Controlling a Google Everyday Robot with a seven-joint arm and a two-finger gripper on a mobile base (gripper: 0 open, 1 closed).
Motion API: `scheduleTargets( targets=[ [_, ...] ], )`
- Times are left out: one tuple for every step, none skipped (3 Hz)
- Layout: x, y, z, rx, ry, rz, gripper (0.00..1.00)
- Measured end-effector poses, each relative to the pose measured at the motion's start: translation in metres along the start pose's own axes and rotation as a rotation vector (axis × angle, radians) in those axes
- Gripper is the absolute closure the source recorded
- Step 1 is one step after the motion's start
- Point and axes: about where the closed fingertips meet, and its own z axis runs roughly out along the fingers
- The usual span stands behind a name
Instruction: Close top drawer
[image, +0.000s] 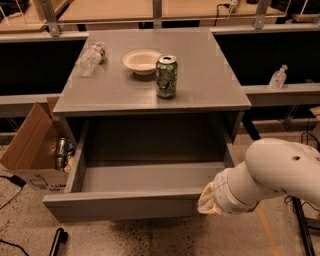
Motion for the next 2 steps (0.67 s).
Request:
scheduleTargets(
  targets=[
    [-0.01, -0.02, 0.002, 0.095, -0.02, 0.02, 1.0],
    [-0.014, -0.048, 0.003, 0.174, -0.021, 0.033, 1.0]
  ],
)
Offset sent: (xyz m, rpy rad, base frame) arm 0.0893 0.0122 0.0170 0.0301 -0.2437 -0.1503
